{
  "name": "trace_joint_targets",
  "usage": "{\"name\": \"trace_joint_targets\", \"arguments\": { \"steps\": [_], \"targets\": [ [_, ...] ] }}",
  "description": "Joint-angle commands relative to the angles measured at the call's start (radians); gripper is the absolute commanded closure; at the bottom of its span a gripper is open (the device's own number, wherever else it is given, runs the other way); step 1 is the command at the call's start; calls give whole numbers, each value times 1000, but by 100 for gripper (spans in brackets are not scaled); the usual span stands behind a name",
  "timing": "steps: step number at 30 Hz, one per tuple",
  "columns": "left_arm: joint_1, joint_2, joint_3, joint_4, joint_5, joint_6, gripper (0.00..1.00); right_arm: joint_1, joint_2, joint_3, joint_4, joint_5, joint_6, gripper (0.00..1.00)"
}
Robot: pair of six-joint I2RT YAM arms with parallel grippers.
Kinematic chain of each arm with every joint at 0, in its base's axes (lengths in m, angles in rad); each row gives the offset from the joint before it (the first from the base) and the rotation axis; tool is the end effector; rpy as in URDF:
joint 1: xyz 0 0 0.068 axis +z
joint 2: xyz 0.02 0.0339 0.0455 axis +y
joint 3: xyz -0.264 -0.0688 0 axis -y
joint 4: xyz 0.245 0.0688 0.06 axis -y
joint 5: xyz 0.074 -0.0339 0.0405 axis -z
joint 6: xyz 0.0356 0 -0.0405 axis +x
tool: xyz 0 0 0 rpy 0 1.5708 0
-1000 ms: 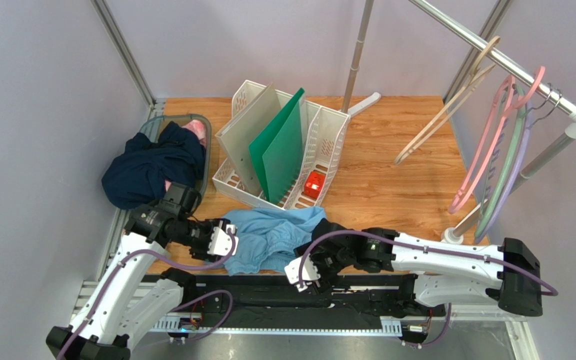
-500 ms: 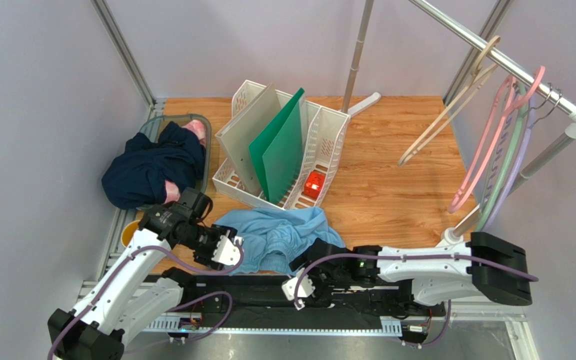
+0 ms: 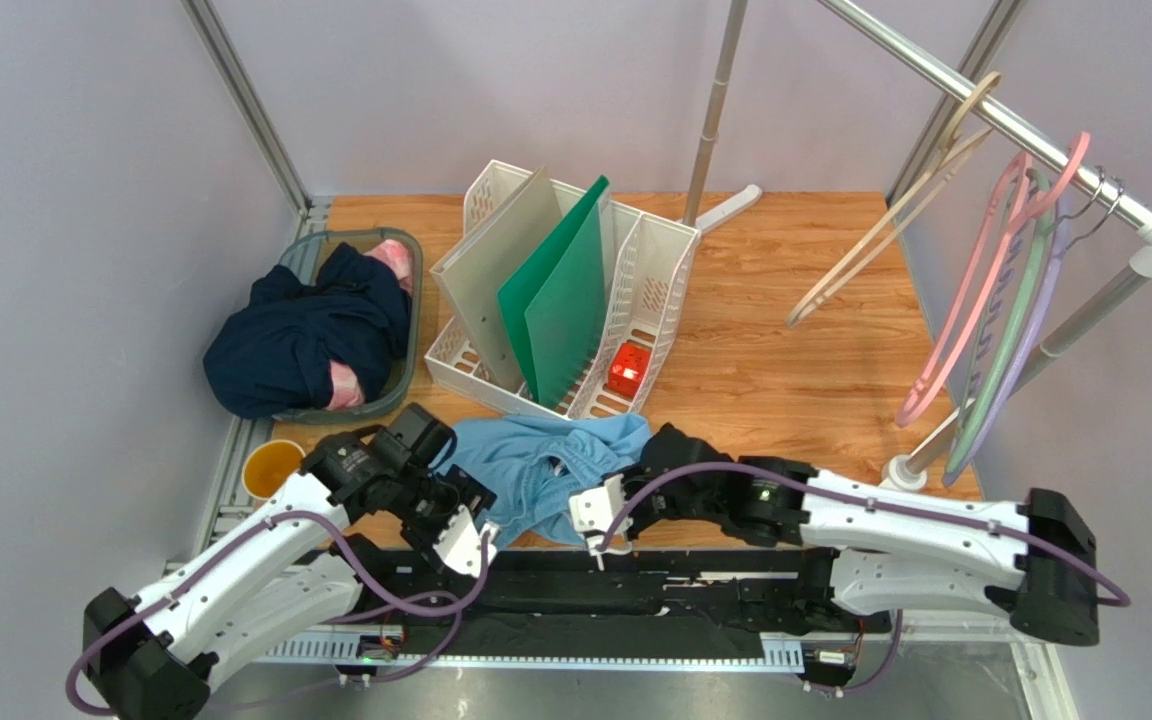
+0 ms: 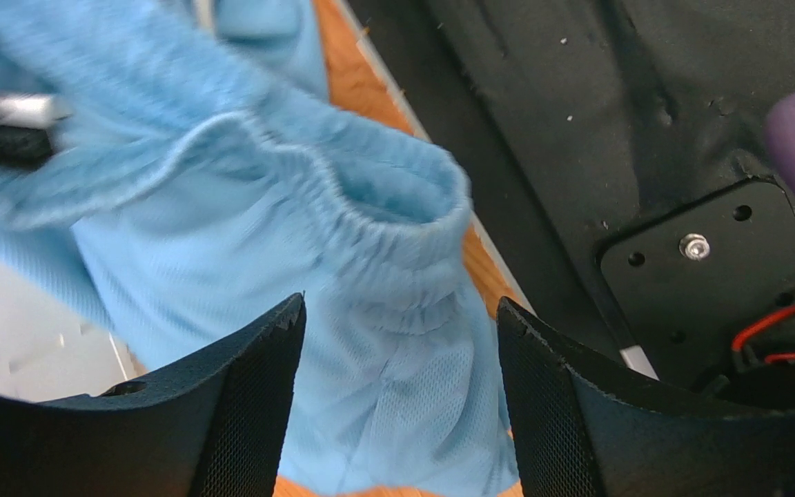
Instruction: Place the shorts on the hanger
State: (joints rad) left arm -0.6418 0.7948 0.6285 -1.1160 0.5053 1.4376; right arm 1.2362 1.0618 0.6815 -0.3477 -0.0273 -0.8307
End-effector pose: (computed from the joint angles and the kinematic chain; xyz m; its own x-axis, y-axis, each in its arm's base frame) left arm 0.0830 -0.0836 0.2197 0.5265 0.6892 -0.4977 0.8453 -0.4867 0.2204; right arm 0.0723 0.2109 0.2359 0.5548 -0.6520 -0.5168 -0.8026 -0.2557 -0.5390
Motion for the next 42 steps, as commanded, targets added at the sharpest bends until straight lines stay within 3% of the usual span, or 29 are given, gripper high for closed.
{"name": "trace_joint_targets", "arguments": {
  "steps": [1,4,6,7,8,9,10,13,16,17,20,25,27,33,35,37,39,41,42],
  "targets": [
    [-132,12,-50,134,-34,-34,27,-12,-82,62,-157,-31,33,100],
    [-185,50,-47,182,-42,-91,30,-15,-106,104,-226,-23,56,100],
    [-193,72,-23,252,-51,-199,39,-15,-123,130,-283,-29,80,100],
    [-193,95,-6,272,-57,-242,62,-15,-135,166,-327,-31,91,100],
    [-193,107,49,284,-74,-340,74,-15,-143,183,-352,-40,100,100],
    [-193,127,87,268,-80,-386,94,-14,-149,208,-379,-43,119,100],
    [-191,133,124,230,-70,-420,100,-14,-163,255,-445,-51,128,100],
    [-182,69,240,41,39,-462,100,-14,-201,361,-566,-82,160,100],
    [-173,-27,296,28,19,-573,100,-14,-218,424,-616,-111,198,100],
    [-124,-32,330,19,42,-598,100,-14,-212,446,-616,-106,206,100],
    [-6,44,397,-5,128,-686,100,-29,-165,419,-561,-76,226,100],
    [329,276,439,67,203,-802,100,-271,-65,326,-377,-199,194,100],
    [391,358,436,84,203,-829,100,-326,13,308,-335,-200,179,100],
    [406,466,364,244,102,-914,100,-339,156,299,-206,-203,206,98],
    [409,481,352,280,67,-928,94,-339,184,297,-191,-174,212,88],
    [418,483,343,280,65,-931,89,-339,170,300,-195,-148,222,64],
    [419,462,339,251,85,-910,74,-337,133,305,-221,-149,234,34],
    [421,420,341,226,136,-890,61,-328,66,322,-247,-164,239,19],
    [421,403,346,202,156,-878,55,-319,44,332,-282,-164,243,17]
  ]
}}
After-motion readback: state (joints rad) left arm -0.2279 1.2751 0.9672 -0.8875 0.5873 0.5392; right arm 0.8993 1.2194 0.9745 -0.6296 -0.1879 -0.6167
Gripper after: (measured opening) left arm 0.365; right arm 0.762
